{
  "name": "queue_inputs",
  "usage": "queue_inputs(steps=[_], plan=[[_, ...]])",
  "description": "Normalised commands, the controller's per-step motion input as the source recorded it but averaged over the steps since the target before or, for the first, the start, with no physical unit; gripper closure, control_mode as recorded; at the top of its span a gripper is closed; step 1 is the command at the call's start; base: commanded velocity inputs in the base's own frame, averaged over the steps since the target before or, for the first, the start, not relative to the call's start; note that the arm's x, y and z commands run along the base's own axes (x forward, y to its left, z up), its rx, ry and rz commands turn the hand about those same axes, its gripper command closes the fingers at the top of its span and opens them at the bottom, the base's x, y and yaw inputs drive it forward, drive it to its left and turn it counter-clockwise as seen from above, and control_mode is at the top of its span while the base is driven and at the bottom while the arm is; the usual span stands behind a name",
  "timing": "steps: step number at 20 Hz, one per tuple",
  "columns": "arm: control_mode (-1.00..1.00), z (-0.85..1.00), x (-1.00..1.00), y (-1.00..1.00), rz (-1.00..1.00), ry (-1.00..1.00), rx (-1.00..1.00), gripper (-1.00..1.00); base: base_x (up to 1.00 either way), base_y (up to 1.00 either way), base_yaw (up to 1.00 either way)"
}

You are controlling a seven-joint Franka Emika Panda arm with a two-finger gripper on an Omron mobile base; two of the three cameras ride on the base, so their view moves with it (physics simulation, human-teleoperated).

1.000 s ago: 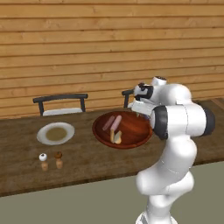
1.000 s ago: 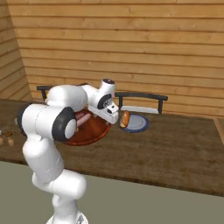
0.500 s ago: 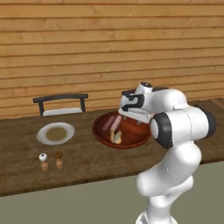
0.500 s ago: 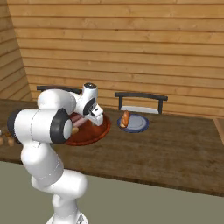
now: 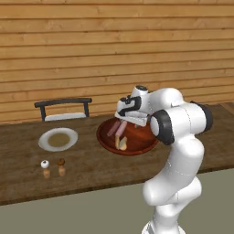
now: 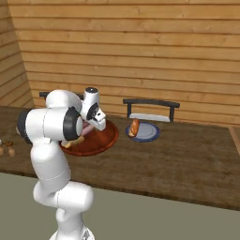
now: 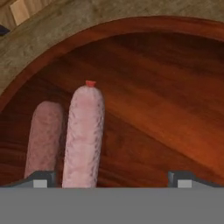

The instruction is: Place one bun and one sausage from the bowl on each plate.

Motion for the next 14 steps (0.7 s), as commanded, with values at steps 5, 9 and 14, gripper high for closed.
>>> queue_inputs(steps=[5, 9, 14], plan=[[-1.00, -0.27, 0.16, 0.18, 0.00, 0.01, 0.00, -1.00, 0.00, 0.00, 0.00], [-1.00, -0.34, 0.04, 0.02, 0.00, 0.00, 0.00, -1.00, 0.00, 0.00, 0.00], [-1.00, -0.26, 0.09, 0.06, 0.00, 0.00, 0.00, -1.00, 0.00, 0.00, 0.00]])
